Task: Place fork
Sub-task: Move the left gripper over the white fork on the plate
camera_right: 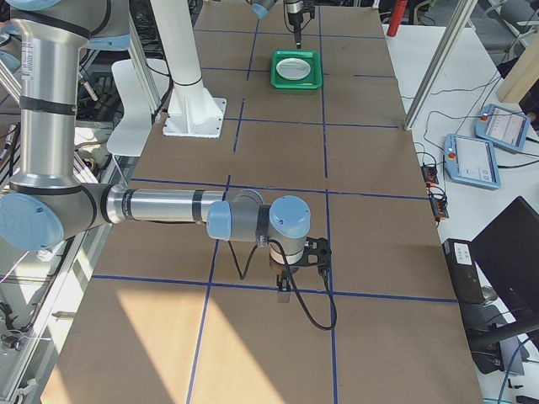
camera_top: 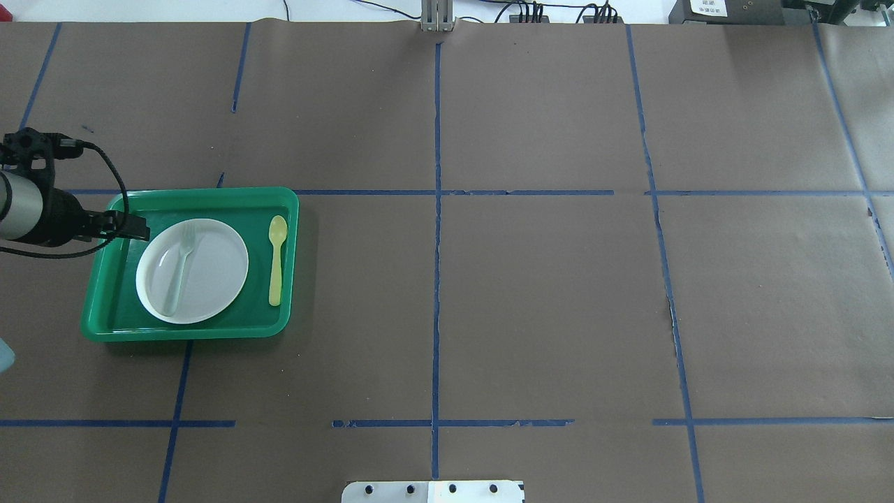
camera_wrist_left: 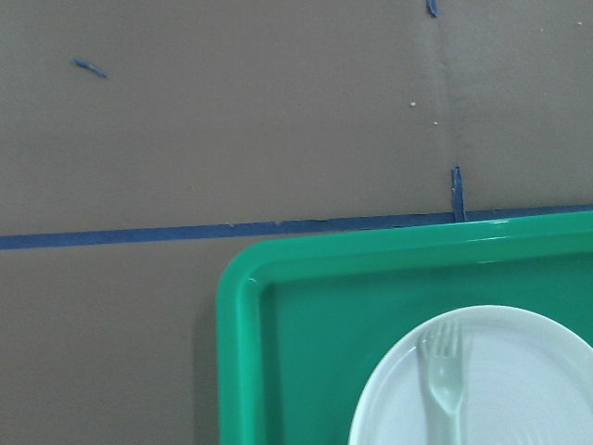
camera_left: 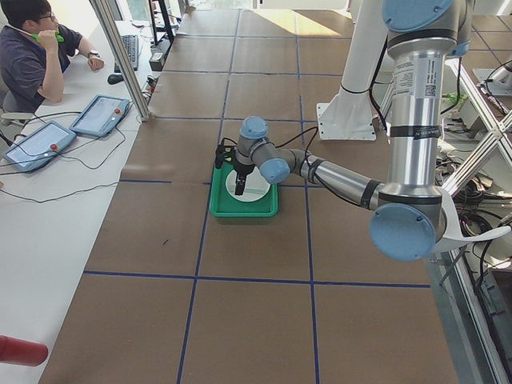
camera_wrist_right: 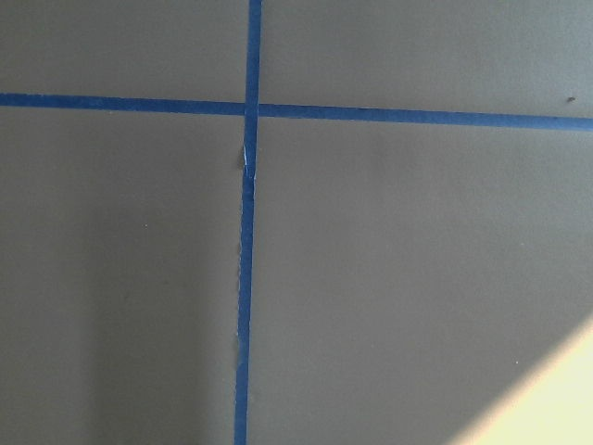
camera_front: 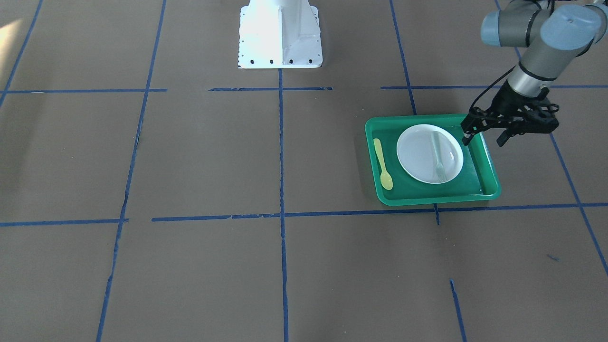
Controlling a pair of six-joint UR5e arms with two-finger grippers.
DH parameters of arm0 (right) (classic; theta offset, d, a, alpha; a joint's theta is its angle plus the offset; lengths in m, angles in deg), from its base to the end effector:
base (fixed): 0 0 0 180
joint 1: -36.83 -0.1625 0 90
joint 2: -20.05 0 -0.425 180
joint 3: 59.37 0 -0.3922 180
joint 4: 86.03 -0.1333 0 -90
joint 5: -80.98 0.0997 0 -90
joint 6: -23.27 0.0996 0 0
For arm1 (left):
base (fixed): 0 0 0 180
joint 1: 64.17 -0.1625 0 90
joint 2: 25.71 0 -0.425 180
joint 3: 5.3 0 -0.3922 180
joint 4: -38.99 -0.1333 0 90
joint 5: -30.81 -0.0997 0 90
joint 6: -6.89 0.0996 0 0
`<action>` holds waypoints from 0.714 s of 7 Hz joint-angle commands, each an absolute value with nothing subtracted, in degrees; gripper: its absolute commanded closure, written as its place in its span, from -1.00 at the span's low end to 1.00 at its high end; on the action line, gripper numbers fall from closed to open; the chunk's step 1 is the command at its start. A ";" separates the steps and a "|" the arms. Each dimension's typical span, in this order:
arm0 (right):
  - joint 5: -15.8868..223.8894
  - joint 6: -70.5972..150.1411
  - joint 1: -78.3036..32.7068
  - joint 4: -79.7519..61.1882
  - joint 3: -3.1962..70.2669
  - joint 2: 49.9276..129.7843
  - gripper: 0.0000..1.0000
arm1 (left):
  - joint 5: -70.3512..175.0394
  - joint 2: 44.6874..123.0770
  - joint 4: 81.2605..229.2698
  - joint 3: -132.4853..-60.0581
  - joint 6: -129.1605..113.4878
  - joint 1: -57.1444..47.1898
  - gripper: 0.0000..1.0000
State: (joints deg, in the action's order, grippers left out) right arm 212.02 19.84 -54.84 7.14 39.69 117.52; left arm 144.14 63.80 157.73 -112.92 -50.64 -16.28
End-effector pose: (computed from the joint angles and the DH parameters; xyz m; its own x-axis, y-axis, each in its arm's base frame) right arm 0.0805 -0.4322 0.6509 0.7538 -0.0198 0.6568 0.0160 0.9998 0.0117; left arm 0.2698 -0.4385 0.4641 0.6573 0.0080 -0.7536 0.1632 0.9747 0.1527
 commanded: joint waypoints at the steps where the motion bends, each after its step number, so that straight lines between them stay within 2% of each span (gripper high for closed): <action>1: 212.02 19.84 -54.84 7.14 39.68 117.52 -1.00 | 142.17 64.29 160.78 -110.88 -56.11 -22.05 -0.92; 5: 212.02 19.84 -54.84 7.14 39.77 117.52 -1.00 | 141.38 64.29 164.58 -107.87 -57.53 -24.88 -0.55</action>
State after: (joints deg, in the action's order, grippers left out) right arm 212.02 19.84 -54.84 7.14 39.72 117.52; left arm 141.45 64.29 164.39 -108.17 -57.37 -24.36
